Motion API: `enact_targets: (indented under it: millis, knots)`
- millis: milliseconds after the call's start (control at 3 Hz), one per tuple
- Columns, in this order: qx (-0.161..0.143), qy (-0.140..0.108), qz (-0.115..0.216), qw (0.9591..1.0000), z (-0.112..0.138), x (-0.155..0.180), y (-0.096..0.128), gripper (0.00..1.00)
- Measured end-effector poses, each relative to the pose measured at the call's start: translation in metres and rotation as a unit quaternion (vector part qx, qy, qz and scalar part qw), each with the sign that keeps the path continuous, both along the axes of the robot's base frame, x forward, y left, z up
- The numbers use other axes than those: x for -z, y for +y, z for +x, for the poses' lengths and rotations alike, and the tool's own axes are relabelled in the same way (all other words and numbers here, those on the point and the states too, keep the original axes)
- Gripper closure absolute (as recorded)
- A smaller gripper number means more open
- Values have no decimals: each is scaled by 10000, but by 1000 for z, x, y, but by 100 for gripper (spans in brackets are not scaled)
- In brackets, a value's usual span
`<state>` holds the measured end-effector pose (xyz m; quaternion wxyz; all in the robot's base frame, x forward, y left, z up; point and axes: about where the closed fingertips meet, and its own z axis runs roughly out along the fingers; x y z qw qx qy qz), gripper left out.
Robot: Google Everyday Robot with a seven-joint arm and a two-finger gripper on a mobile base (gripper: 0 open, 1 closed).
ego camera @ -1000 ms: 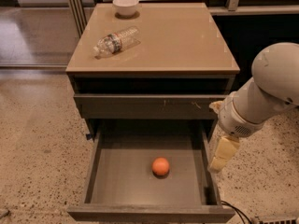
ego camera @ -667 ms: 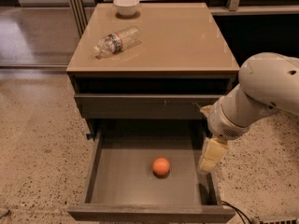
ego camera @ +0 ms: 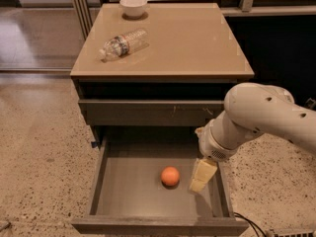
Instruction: Pick orange from middle drawer and place on counter
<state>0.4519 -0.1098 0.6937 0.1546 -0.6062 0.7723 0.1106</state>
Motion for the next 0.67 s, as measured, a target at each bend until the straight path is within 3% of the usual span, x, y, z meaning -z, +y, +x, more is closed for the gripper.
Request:
enact_targets:
  millis: [333, 667]
  knots:
    - [118, 104, 64, 9999, -6, 30, 17, 0]
    - [165, 45, 4, 9999, -9, 54, 29, 0]
